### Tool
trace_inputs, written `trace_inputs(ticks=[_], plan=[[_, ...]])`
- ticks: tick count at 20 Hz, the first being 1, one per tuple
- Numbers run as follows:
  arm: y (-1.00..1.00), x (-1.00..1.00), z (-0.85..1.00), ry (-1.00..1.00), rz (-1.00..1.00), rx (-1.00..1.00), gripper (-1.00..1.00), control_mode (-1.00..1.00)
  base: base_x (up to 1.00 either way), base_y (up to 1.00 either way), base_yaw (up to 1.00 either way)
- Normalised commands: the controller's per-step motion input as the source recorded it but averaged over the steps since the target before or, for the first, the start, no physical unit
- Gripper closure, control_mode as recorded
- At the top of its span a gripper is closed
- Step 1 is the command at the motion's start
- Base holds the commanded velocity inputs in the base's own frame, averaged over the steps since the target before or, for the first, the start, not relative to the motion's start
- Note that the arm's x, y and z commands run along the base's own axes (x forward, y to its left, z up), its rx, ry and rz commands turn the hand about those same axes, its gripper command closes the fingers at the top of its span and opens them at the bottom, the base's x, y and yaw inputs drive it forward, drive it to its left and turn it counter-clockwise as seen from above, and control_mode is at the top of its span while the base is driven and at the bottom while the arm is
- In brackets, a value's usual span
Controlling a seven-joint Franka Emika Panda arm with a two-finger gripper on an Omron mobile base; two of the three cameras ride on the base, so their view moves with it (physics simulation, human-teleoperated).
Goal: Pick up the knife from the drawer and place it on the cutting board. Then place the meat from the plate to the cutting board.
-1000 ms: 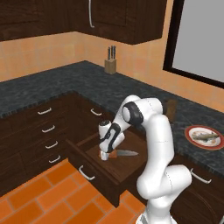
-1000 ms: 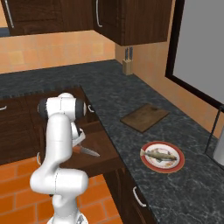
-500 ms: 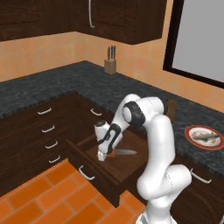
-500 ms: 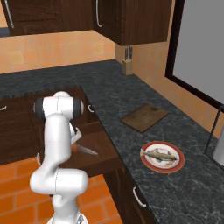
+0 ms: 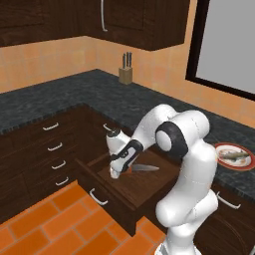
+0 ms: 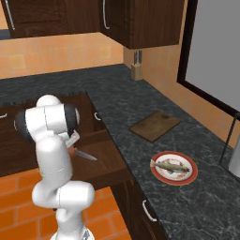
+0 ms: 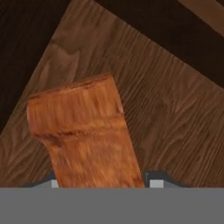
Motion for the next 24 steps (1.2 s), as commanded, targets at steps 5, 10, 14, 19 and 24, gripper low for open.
trace_inputs(ticks=[5,10,14,19,24], plan=[[-0.36,-0.24,1.0,-0.11,0.0,0.01,1.0,-1.0,0.0,0.0,0.0],[-0.14,-0.03,1.0,-0.03,0.0,0.0,1.0,-1.0,0.0,0.0,0.0],[-0.31,0.08,1.0,0.04,0.02,0.02,1.0,-1.0,0.0,0.0,0.0],[-0.88,0.22,0.65,0.0,0.28,0.01,1.0,-1.0,0.0,0.0,0.0],[-1.0,0.26,0.29,0.0,0.38,0.0,1.0,-1.0,0.0,0.0,0.0]])
